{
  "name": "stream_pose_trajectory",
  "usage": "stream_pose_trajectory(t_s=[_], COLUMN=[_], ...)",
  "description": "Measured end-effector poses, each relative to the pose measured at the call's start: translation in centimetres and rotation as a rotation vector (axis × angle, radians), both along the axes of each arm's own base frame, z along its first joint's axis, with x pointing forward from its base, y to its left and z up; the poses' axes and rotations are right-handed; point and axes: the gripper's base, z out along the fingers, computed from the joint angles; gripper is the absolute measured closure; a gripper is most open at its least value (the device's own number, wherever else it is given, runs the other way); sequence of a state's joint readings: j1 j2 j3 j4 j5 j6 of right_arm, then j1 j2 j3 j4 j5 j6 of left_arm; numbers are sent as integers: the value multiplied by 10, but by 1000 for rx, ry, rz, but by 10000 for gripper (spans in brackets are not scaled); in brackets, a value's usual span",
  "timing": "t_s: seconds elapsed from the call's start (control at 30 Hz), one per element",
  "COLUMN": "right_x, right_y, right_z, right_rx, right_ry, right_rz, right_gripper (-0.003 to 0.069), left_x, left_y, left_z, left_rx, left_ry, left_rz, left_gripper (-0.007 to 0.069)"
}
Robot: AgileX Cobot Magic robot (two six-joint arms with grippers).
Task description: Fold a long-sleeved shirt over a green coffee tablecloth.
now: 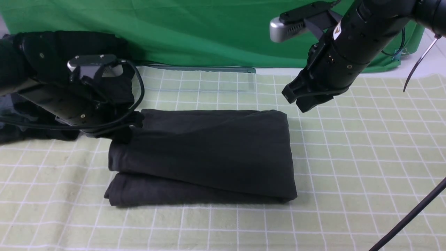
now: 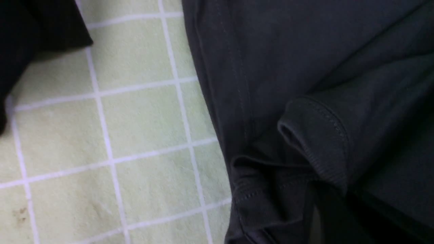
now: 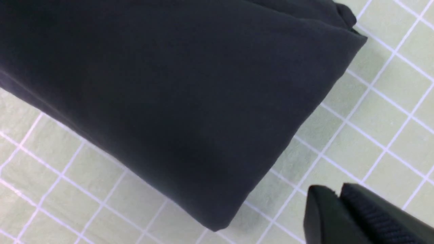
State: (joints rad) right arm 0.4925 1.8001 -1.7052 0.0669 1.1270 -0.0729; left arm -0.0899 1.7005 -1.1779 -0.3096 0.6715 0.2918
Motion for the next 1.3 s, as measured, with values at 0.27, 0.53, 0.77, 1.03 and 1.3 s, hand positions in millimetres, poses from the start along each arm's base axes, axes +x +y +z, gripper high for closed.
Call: stream_pose_trajectory(t_s=[0.27, 0.53, 0.77, 1.03, 1.3], right_x=[0, 0, -4, -17, -10], right_y=[0, 0, 4, 40, 70], right_z=[0, 0, 0, -25, -90], right_rx=[-2, 0, 43, 26, -56], right_ry=[3, 4, 50, 152, 283], right_rz=[0, 0, 3, 137, 196], right_gripper=[587, 586, 586, 592, 659], left_x=[-3, -5, -11, -14, -20], left_y=[0, 2, -1, -53, -41], left_z=[-2, 2, 23, -4, -46], left_rx=[11, 29, -36, -75, 29], left_ry=[34, 35, -15, 96, 230], left_rz=[-13, -2, 98, -7, 57], left_gripper=[526, 277, 274, 605, 630])
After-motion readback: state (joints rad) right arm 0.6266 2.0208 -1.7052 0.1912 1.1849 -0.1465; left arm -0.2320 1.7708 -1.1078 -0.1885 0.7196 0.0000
